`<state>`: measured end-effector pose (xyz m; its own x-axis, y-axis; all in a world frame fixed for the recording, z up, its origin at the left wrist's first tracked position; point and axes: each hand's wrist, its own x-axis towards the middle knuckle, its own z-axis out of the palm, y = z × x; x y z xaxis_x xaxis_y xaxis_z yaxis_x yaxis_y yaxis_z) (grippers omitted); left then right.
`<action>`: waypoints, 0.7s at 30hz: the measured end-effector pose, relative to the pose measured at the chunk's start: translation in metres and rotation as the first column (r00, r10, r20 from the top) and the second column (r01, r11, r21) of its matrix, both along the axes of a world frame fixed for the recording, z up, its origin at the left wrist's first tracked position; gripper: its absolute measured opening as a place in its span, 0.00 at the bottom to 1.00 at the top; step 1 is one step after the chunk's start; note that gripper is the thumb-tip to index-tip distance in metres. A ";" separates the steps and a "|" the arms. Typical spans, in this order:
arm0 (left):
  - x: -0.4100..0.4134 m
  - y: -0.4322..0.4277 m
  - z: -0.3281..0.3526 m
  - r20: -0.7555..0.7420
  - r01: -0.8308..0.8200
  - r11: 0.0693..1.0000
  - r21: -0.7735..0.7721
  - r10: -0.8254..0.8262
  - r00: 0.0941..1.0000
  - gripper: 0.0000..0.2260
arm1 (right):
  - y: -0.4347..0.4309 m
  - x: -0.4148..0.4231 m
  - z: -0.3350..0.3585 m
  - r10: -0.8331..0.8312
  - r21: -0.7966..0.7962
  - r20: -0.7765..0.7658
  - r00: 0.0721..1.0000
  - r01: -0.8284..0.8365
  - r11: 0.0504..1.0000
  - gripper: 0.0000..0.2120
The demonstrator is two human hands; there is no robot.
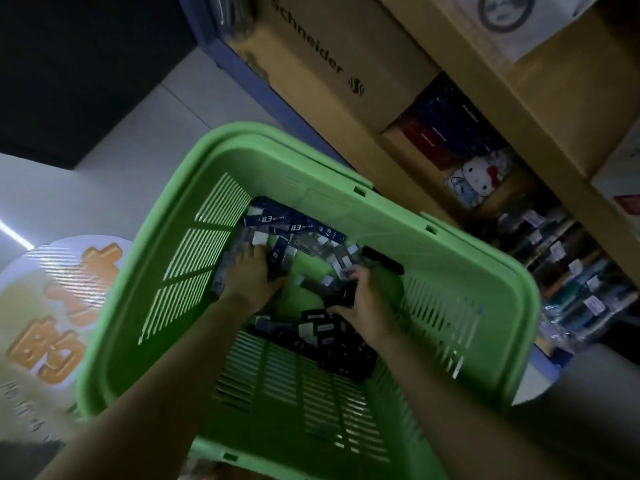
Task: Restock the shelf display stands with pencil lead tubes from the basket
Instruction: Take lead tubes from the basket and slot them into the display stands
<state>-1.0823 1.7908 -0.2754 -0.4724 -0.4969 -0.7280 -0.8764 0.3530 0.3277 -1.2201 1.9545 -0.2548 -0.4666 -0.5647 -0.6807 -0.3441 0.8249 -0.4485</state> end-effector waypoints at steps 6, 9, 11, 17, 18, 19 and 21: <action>-0.008 0.008 -0.004 0.020 -0.128 0.986 0.109 0.127 0.992 0.16 | -0.006 0.004 -0.006 0.266 -0.008 -0.029 0.963 -0.267 0.964 0.29; -0.012 0.008 0.002 0.020 -0.233 0.948 0.219 0.234 0.972 0.15 | -0.008 0.001 -0.008 0.376 0.064 -0.019 0.926 -0.374 0.925 0.32; -0.016 0.005 0.009 0.042 -0.272 0.932 0.238 0.270 0.962 0.14 | -0.013 -0.003 -0.006 0.422 0.083 -0.001 0.906 -0.421 0.903 0.31; -0.019 0.005 0.025 0.097 -0.407 0.870 0.280 0.396 0.913 0.10 | -0.027 -0.014 -0.001 0.246 0.020 0.052 0.968 -0.248 0.969 0.22; -0.020 0.007 0.030 0.111 -0.445 0.847 0.291 0.432 0.895 0.07 | -0.028 -0.016 0.001 0.218 0.005 0.072 0.973 -0.219 0.976 0.21; -0.021 0.009 0.034 0.128 -0.498 0.808 0.315 0.483 0.866 0.06 | -0.029 -0.017 0.004 0.184 -0.022 0.090 0.979 -0.182 0.983 0.20; -0.026 0.015 0.042 0.149 -0.616 0.683 0.392 0.614 0.775 0.07 | -0.033 -0.016 0.011 0.089 -0.074 0.136 0.987 -0.079 0.994 0.17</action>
<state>-1.1082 1.8057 -0.2335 -0.1614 -0.3413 -0.9260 -0.8513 -0.4264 0.3056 -1.2358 1.9216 -0.2440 -0.3192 -0.6450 -0.6943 -0.3415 0.7617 -0.5506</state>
